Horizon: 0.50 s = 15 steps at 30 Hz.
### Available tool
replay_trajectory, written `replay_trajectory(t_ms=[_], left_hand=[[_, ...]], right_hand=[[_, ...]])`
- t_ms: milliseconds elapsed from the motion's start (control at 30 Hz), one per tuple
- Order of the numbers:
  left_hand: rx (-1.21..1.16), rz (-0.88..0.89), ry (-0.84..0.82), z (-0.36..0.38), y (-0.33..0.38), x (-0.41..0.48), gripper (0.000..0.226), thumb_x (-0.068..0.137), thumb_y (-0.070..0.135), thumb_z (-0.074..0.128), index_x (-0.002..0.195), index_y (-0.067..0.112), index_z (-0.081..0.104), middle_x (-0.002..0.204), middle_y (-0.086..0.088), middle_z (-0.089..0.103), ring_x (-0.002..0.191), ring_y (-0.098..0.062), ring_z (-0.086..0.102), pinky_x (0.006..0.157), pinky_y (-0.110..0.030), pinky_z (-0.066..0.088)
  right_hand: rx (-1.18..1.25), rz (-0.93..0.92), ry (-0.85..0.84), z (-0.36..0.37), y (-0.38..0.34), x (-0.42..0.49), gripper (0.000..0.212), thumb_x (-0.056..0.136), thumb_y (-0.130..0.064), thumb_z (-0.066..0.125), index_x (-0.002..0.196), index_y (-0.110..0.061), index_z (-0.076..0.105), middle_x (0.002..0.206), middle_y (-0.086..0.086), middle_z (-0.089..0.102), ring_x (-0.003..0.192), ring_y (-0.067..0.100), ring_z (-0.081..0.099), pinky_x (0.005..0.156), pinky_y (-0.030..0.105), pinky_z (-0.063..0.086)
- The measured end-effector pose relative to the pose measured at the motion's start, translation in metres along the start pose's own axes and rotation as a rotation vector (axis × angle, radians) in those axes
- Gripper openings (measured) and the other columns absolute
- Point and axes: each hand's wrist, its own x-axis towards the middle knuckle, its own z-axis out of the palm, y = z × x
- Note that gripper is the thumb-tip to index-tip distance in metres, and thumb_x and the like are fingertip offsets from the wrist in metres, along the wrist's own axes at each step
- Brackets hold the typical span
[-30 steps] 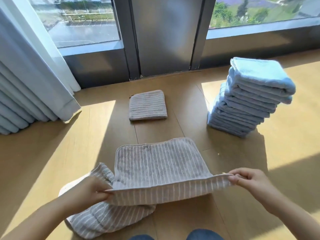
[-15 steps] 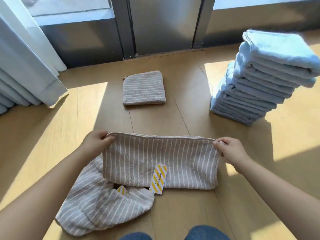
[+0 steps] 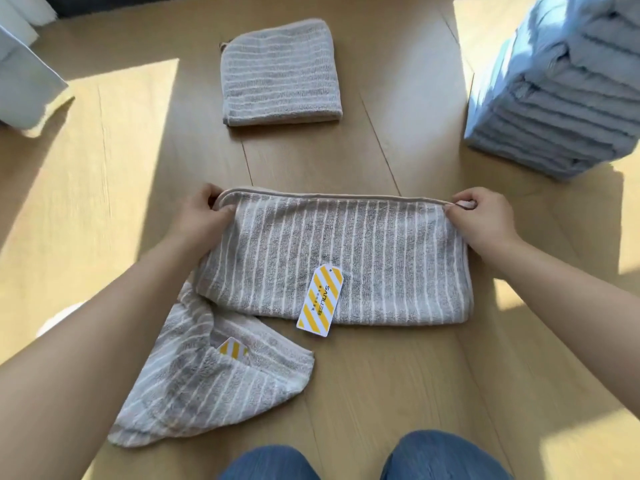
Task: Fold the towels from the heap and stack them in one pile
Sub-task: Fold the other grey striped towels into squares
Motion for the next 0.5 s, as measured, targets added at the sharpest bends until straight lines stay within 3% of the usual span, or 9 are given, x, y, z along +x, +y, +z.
replay_trajectory(t_ms=[67, 133, 167, 233, 300, 367, 400, 467, 500], left_hand=[[-0.084, -0.06, -0.014, -0.001, 0.004, 0.006, 0.006, 0.088, 0.019, 0.057, 0.092, 0.019, 0.053, 0.074, 0.006, 0.051, 0.068, -0.013, 0.049, 0.061, -0.026, 0.04], [-0.241, -0.122, -0.045, -0.004, 0.006, 0.009, 0.011, 0.087, 0.022, 0.059, 0.078, 0.019, 0.054, 0.069, 0.001, 0.053, 0.066, -0.019, 0.052, 0.063, -0.03, 0.043], [-0.305, -0.161, -0.066, -0.007, 0.006, 0.009, 0.017, 0.087, 0.023, 0.06, 0.072, 0.019, 0.054, 0.067, -0.002, 0.053, 0.061, -0.021, 0.052, 0.06, -0.03, 0.043], [-0.385, -0.229, -0.105, -0.015, 0.003, 0.007, 0.019, 0.087, 0.021, 0.061, 0.069, 0.016, 0.055, 0.065, -0.006, 0.053, 0.055, -0.021, 0.05, 0.056, -0.029, 0.04], [-0.36, -0.264, -0.141, -0.019, -0.003, 0.004, 0.018, 0.086, 0.022, 0.061, 0.071, 0.013, 0.058, 0.066, -0.009, 0.051, 0.055, -0.019, 0.045, 0.055, -0.03, 0.037], [-0.286, -0.261, -0.152, -0.02, -0.006, -0.001, 0.018, 0.087, 0.021, 0.061, 0.071, 0.012, 0.059, 0.068, -0.011, 0.051, 0.059, -0.019, 0.046, 0.058, -0.032, 0.038], [-0.273, -0.256, -0.154, -0.019, -0.006, -0.003, 0.019, 0.088, 0.019, 0.059, 0.07, 0.011, 0.059, 0.069, -0.011, 0.053, 0.059, -0.02, 0.048, 0.06, -0.031, 0.041], [-0.255, -0.247, -0.151, -0.017, -0.004, -0.006, 0.02, 0.089, 0.014, 0.055, 0.069, 0.009, 0.057, 0.068, -0.012, 0.053, 0.06, -0.02, 0.048, 0.06, -0.031, 0.041], [-0.242, -0.236, -0.144, -0.016, -0.002, -0.008, 0.021, 0.089, 0.012, 0.053, 0.068, 0.008, 0.055, 0.066, -0.011, 0.05, 0.058, -0.019, 0.045, 0.058, -0.03, 0.038]], right_hand=[[0.079, 0.025, 0.049, -0.003, -0.007, 0.008, 0.033, 0.085, -0.014, 0.062, 0.116, -0.005, 0.059, 0.112, 0.014, 0.061, 0.094, 0.019, 0.052, 0.079, 0.021, 0.036], [0.216, 0.081, 0.055, -0.008, -0.011, 0.012, 0.041, 0.083, -0.015, 0.064, 0.121, -0.006, 0.055, 0.102, 0.01, 0.057, 0.093, 0.018, 0.053, 0.082, 0.022, 0.038], [0.308, 0.12, 0.021, -0.01, -0.012, 0.01, 0.038, 0.081, -0.015, 0.067, 0.116, -0.006, 0.057, 0.096, 0.008, 0.055, 0.088, 0.018, 0.053, 0.08, 0.024, 0.04], [0.43, 0.193, -0.1, -0.009, -0.008, 0.003, 0.015, 0.075, -0.017, 0.071, 0.085, -0.011, 0.063, 0.08, 0.007, 0.052, 0.075, 0.021, 0.05, 0.073, 0.029, 0.041], [0.45, 0.225, -0.159, -0.007, 0.0, -0.001, 0.013, 0.074, -0.015, 0.069, 0.066, -0.014, 0.058, 0.074, 0.008, 0.051, 0.078, 0.023, 0.05, 0.075, 0.036, 0.04], [0.453, 0.235, -0.171, -0.007, -0.002, -0.002, 0.018, 0.078, -0.01, 0.064, 0.063, -0.015, 0.055, 0.072, 0.006, 0.05, 0.076, 0.021, 0.053, 0.074, 0.031, 0.042], [0.439, 0.246, -0.17, -0.008, -0.006, -0.003, 0.022, 0.08, -0.009, 0.062, 0.061, -0.016, 0.052, 0.067, 0.005, 0.047, 0.066, 0.016, 0.053, 0.066, 0.024, 0.042], [0.367, 0.266, -0.16, -0.009, -0.015, -0.003, 0.028, 0.081, -0.009, 0.057, 0.058, -0.016, 0.043, 0.058, 0.002, 0.036, 0.048, 0.015, 0.039, 0.05, 0.023, 0.028], [0.319, 0.261, -0.151, -0.009, -0.017, -0.003, 0.028, 0.08, -0.009, 0.055, 0.057, -0.015, 0.041, 0.056, 0.002, 0.033, 0.049, 0.016, 0.033, 0.05, 0.026, 0.023]])
